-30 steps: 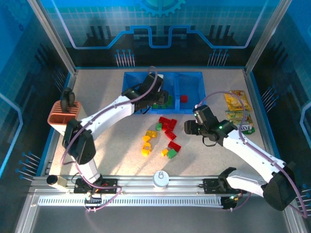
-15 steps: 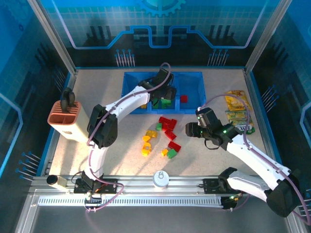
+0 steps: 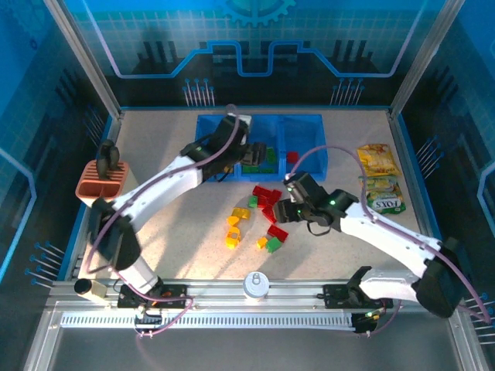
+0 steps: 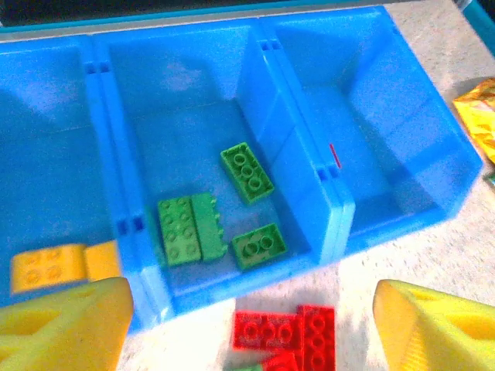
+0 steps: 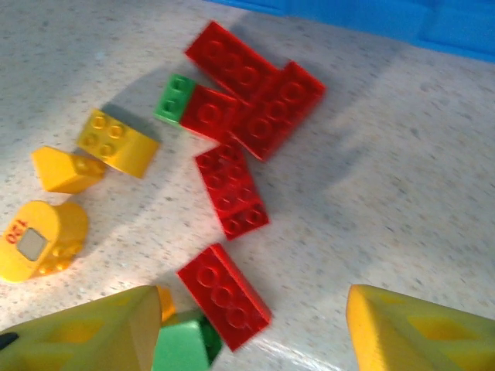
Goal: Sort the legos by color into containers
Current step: Move the lego to the center of the table.
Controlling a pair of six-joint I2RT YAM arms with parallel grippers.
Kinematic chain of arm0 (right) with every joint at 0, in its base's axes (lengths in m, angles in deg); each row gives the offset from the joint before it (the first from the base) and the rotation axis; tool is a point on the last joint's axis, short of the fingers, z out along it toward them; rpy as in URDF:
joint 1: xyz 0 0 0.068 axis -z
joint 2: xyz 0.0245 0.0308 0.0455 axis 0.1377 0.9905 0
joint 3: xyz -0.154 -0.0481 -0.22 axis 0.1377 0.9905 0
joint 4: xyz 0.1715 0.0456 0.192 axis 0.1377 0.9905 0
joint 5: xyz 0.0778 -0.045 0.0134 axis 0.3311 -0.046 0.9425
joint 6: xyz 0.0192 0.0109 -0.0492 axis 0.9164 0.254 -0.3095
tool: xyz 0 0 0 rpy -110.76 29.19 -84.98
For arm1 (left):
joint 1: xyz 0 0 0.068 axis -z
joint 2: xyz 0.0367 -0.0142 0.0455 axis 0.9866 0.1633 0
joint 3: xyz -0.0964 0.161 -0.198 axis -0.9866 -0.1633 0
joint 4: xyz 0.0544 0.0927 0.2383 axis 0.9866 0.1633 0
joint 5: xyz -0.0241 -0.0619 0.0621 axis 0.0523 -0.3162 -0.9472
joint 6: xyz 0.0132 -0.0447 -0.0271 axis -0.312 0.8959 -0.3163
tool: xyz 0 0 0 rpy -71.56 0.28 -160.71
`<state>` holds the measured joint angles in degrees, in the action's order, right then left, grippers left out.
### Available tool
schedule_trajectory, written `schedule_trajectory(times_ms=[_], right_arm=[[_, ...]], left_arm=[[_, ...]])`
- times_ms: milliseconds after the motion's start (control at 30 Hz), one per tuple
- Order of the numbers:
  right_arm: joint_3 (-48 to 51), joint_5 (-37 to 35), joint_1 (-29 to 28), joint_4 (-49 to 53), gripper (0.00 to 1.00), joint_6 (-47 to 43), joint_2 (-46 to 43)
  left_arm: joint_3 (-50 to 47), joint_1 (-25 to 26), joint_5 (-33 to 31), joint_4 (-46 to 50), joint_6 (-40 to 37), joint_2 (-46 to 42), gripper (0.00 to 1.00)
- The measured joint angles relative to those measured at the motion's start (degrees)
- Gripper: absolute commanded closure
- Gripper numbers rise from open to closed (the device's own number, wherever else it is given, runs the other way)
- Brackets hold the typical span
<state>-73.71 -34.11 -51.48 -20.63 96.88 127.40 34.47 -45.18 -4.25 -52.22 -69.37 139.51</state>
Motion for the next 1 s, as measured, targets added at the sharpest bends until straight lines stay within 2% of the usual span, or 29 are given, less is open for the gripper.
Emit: schedule_trajectory(times_ms=[167,300,400,700,1000], right_arm=[[-7.6,0.0,-2.9,-0.7,0.43,-0.8,10.9],[-14.5,-0.1,-4.8,-0.3,0.50,-0.9,20.7],[-18.4,-0.6,-5.6,0.5,0.51,-0.3,26.4],[-27.7,-1.6,-5.6,4.6,0.51,1.2,37.4],[-32.8,-3.1,-5.6,7.5,0.54,1.9,43.0]], left_arm=[[-14.5,0.0,-1.0,-2.9,3.1,-12.1,0.19],[-25.6,0.0,-2.4,-2.4,6.0,-18.3,0.20],[-31.7,0.0,-3.3,-1.5,8.3,-22.8,0.20],[-40.2,0.0,-5.9,1.4,12.9,-35.3,0.22],[-41.8,0.0,-7.2,2.8,14.3,-38.0,0.22]])
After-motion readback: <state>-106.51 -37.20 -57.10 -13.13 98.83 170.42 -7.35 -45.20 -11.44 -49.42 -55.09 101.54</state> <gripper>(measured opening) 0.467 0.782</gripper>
